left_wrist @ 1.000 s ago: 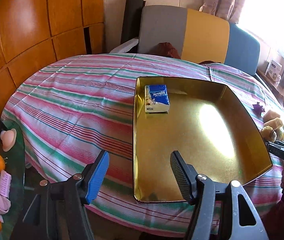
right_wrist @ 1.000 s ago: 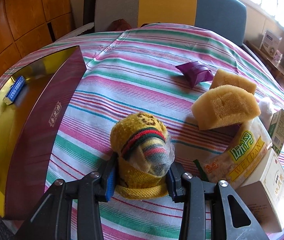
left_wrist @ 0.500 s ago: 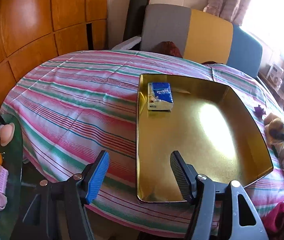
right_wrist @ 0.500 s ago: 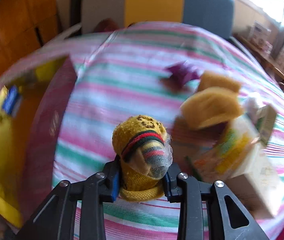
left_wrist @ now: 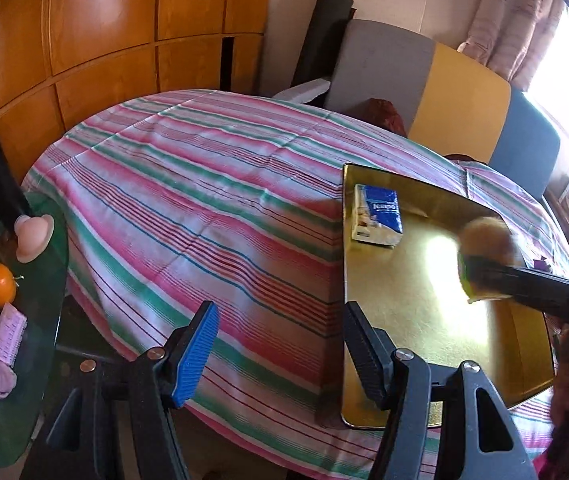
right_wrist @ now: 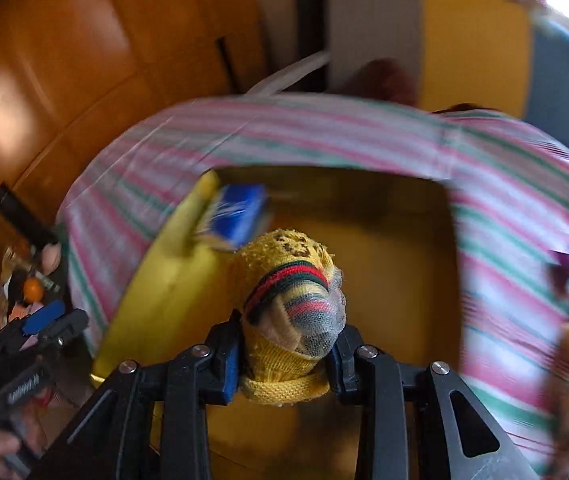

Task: Organize objects
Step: 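Lower the knitted toy beside the tissue pack and open the right gripper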

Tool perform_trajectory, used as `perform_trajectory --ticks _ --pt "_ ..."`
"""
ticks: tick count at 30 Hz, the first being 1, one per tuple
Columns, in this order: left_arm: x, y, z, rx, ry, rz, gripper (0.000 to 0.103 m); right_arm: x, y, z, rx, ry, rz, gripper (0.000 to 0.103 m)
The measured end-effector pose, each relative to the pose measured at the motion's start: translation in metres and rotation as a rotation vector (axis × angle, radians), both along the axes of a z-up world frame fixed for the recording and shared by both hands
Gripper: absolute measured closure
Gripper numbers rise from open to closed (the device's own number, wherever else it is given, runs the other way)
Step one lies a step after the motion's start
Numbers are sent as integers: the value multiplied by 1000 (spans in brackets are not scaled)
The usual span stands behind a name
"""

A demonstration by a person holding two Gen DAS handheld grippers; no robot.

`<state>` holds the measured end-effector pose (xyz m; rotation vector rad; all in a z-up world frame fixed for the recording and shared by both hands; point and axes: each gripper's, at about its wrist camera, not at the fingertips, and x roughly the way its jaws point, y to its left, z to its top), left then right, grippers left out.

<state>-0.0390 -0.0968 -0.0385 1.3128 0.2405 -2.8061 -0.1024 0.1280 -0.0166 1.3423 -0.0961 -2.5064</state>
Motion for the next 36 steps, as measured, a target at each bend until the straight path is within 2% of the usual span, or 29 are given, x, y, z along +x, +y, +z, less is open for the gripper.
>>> perform_trajectory --ticks 5,8,10,12,14,15,25,36 --pt "-4 -3 -6 11 -20 0 39 -39 -50 -36 -67 -112 10 68" --pt "-5 -4 -9 14 -31 0 39 -55 -65 -51 -127 -176 -17 61" --pt "-6 -6 -10 16 -35 2 39 -62 -68 -57 -215 -202 -34 57" --pt "-6 -5 -11 10 -36 -1 39 -64 -68 -60 -297 -217 -41 48" --pt "-5 -4 -12 9 -40 -5 39 -63 -65 -62 -378 -242 -23 28" --pt "-5 -3 -12 9 -42 -9 39 -61 -64 -60 -398 -240 -18 25" --pt "3 12 4 -16 5 -53 39 -20 -41 -31 -290 -121 -24 17" --pt "15 34 16 -36 43 -134 39 39 17 4 -139 35 -80 11"
